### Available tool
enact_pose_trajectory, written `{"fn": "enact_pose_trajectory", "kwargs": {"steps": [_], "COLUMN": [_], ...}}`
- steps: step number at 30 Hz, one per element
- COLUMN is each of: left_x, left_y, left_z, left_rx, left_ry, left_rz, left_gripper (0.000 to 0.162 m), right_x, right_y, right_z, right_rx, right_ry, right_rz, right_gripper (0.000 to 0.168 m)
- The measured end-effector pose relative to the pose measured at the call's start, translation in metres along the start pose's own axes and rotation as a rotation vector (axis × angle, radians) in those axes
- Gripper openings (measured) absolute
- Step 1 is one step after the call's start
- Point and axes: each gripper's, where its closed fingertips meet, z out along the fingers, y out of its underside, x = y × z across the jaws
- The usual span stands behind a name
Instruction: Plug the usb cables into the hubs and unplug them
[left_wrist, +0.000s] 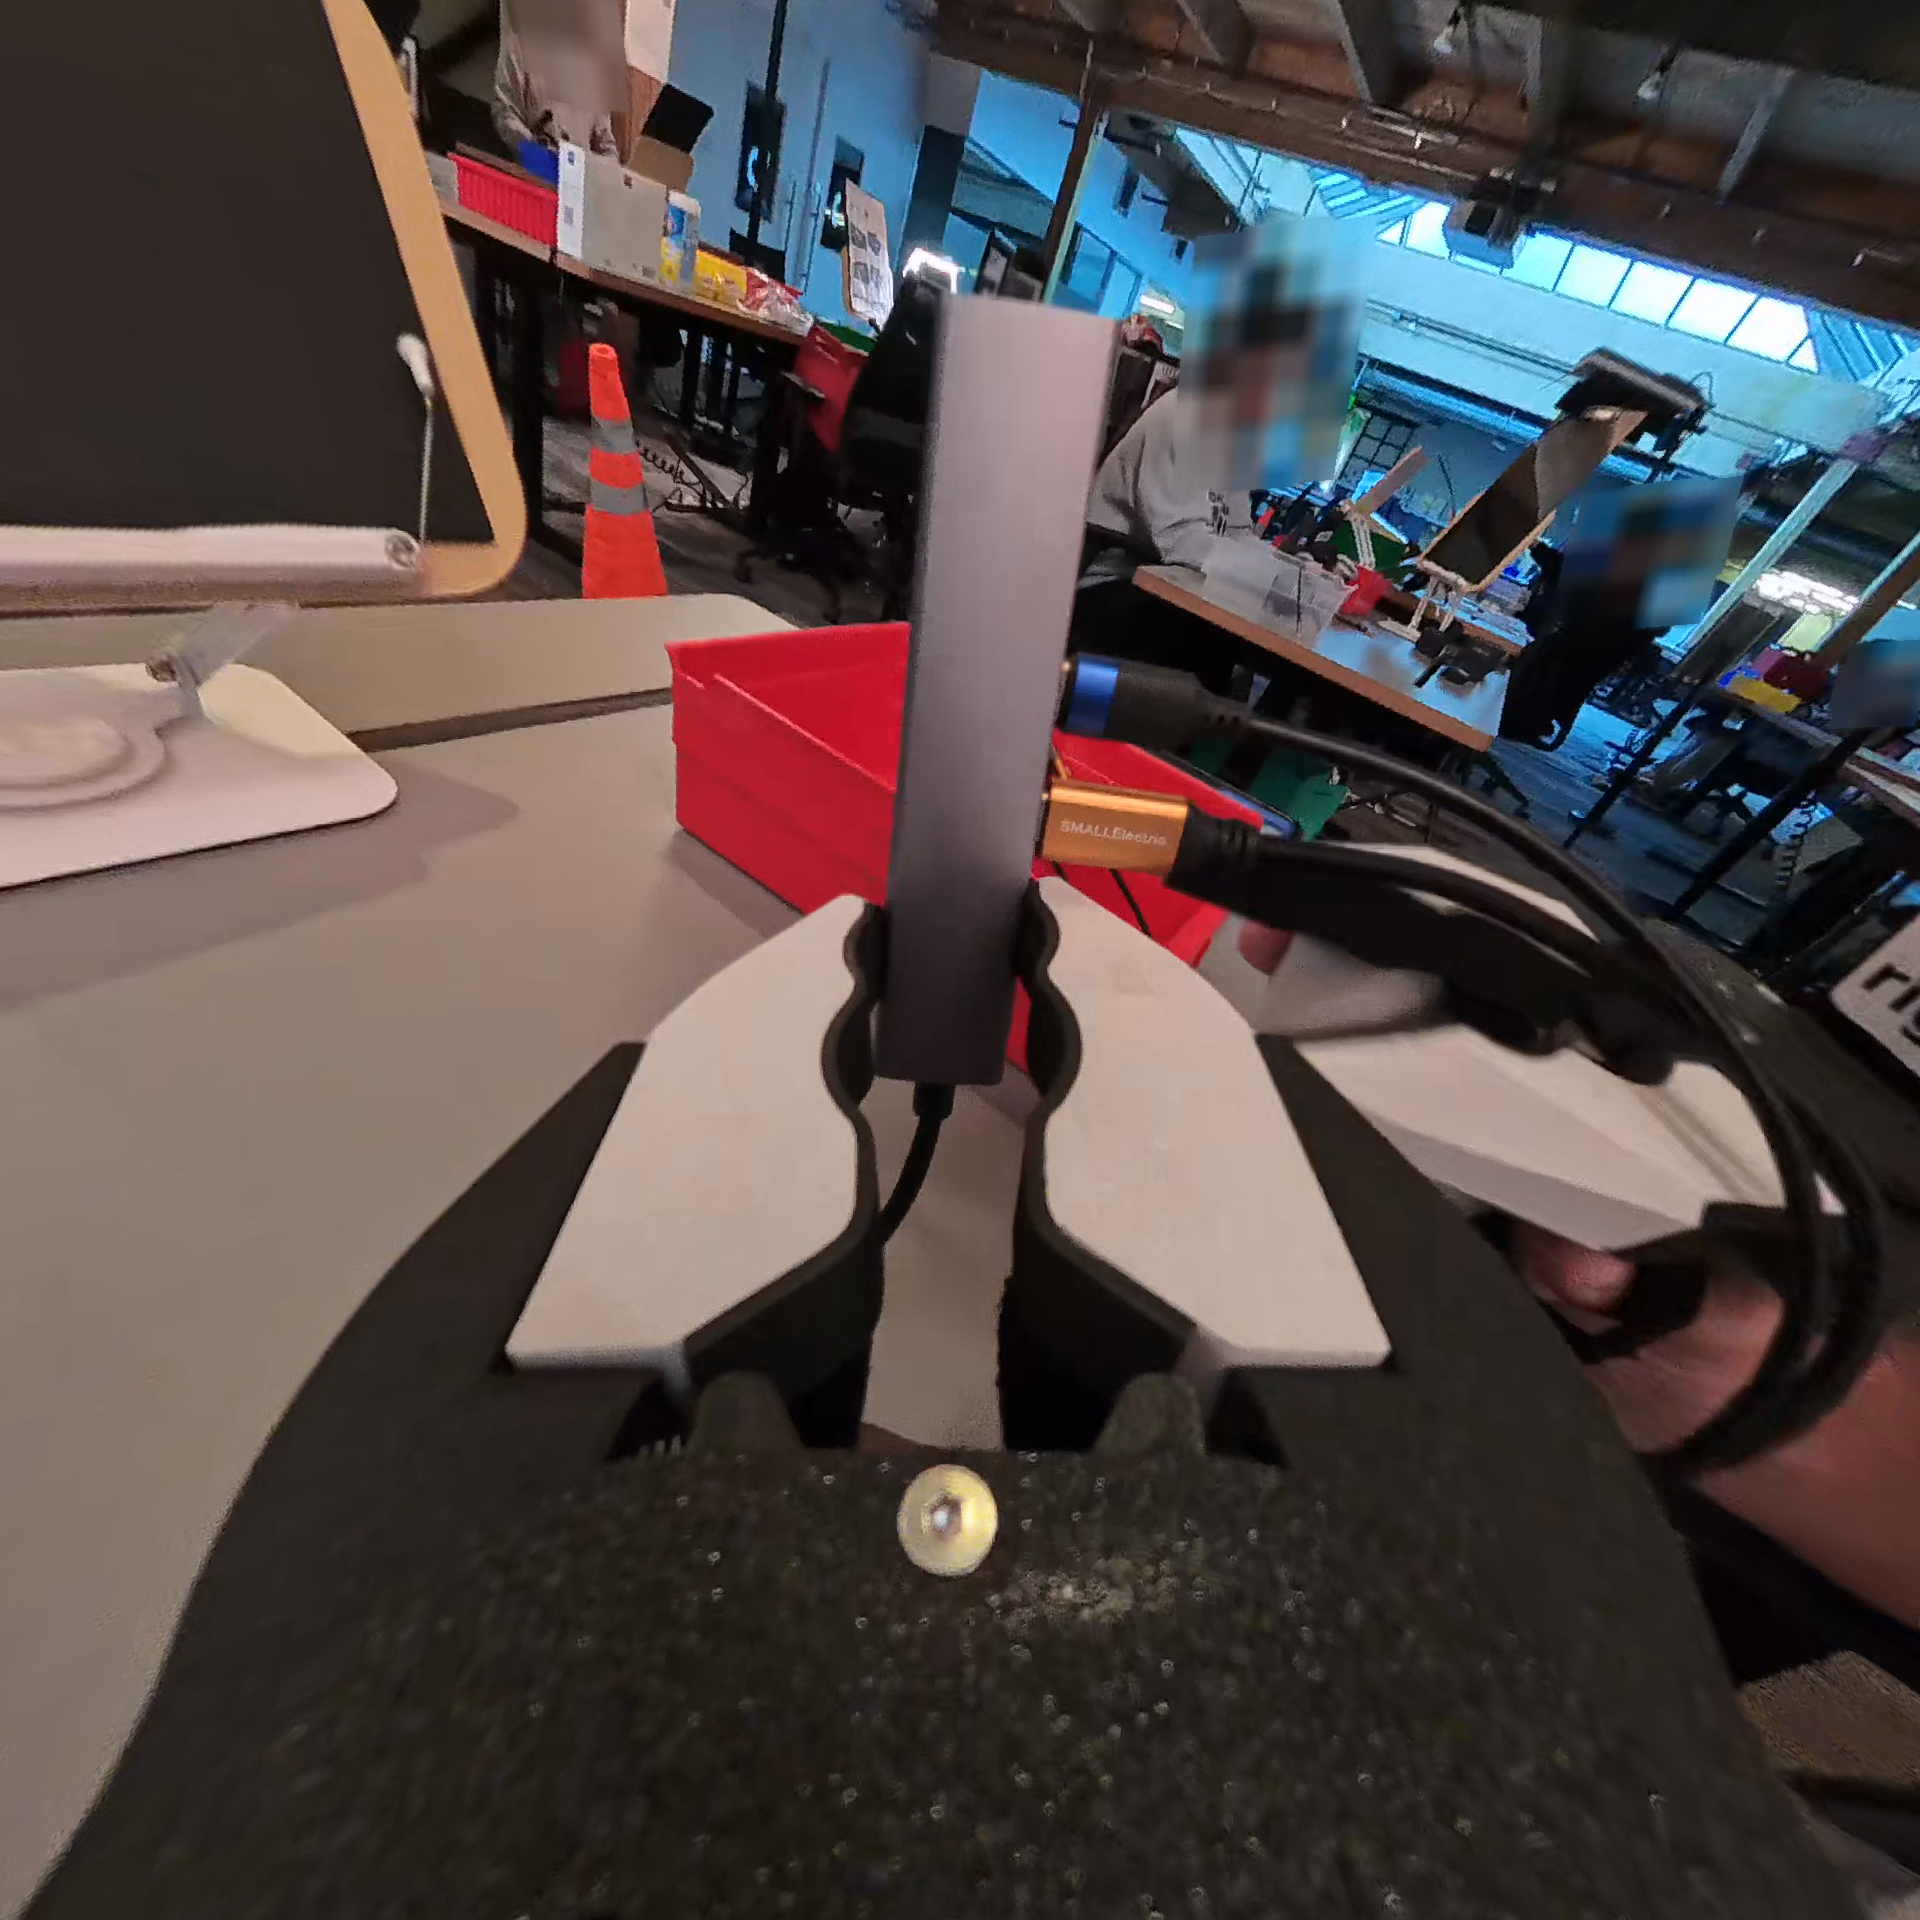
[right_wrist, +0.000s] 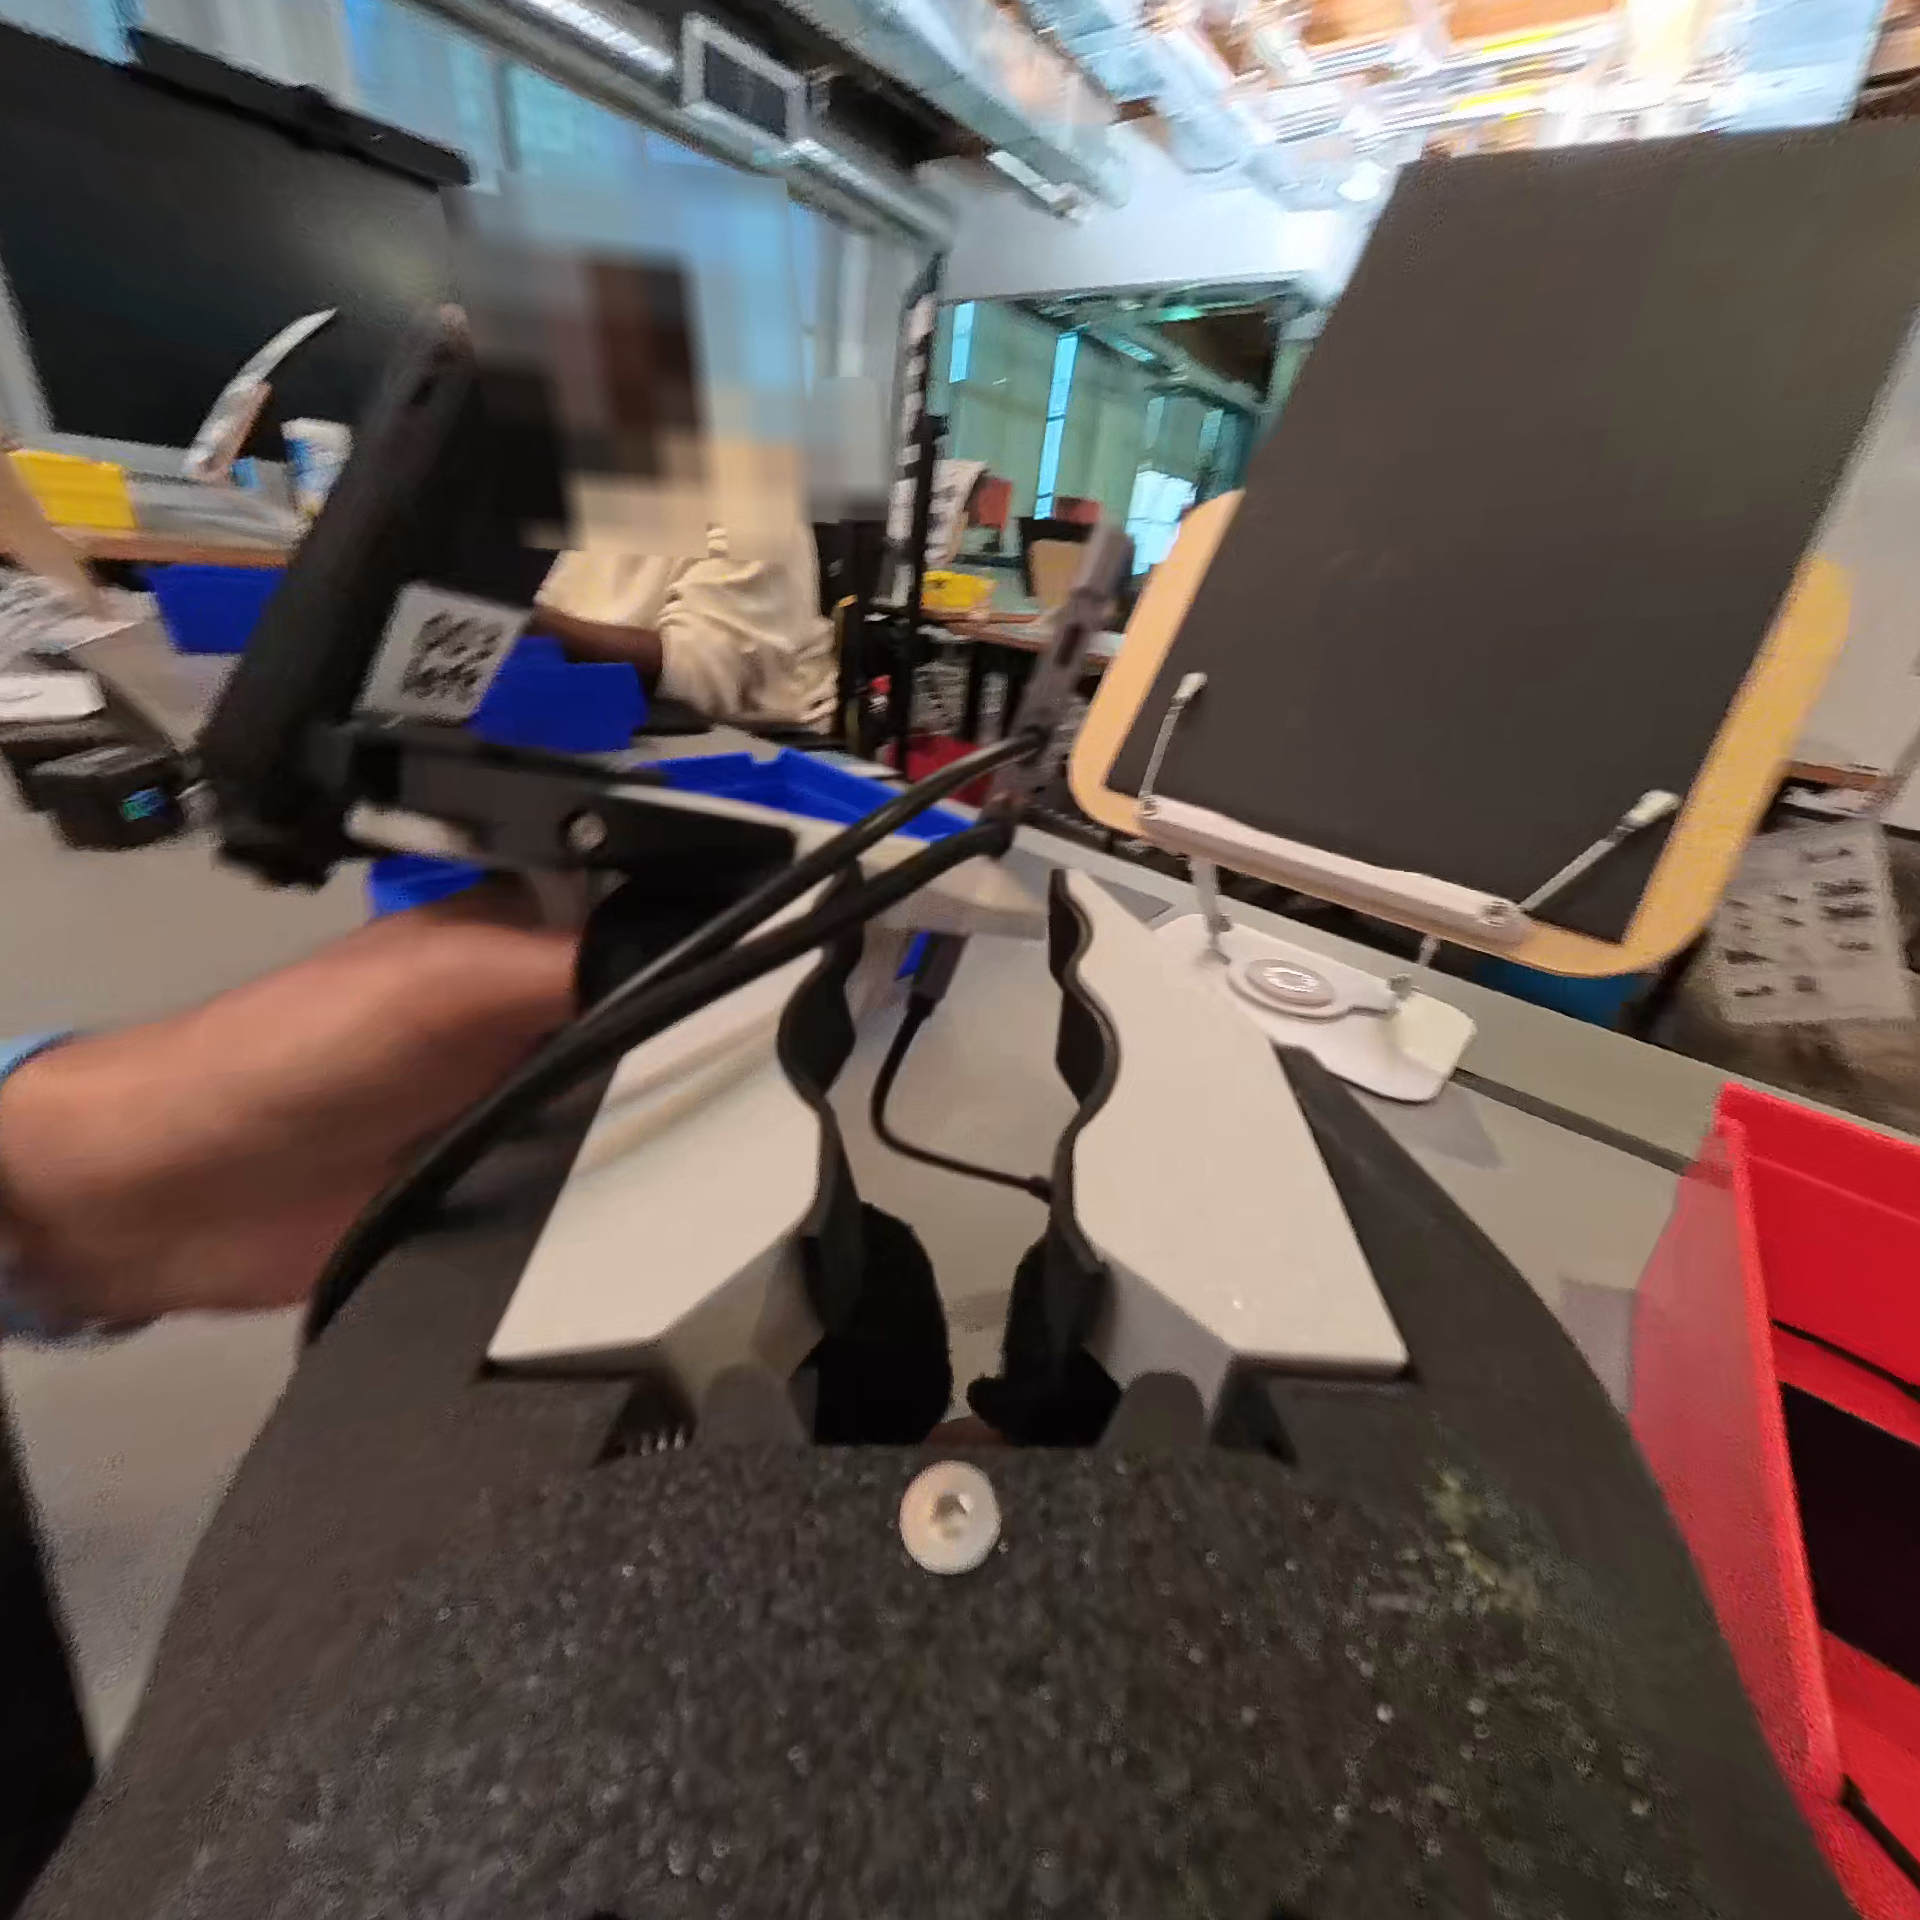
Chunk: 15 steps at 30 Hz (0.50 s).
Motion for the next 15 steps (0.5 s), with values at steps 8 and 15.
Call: {"fn": "enact_pose_trajectory", "kwargs": {"steps": [8, 15], "left_x": [0.006, -0.002], "left_y": [0.019, 0.020], "left_z": [0.002, 0.002], "left_rx": [-0.007, -0.007], "left_ry": [-0.049, -0.096], "left_rz": [0.057, -0.014], "left_gripper": [0.024, 0.024], "right_x": [0.009, 0.010], "right_y": [0.016, 0.018], "right_z": [0.015, 0.016], "right_rx": [-0.078, -0.089], "right_ry": [0.038, 0.098], "right_rz": [0.208, 0.211], "right_gripper": [0.006, 0.003]}}
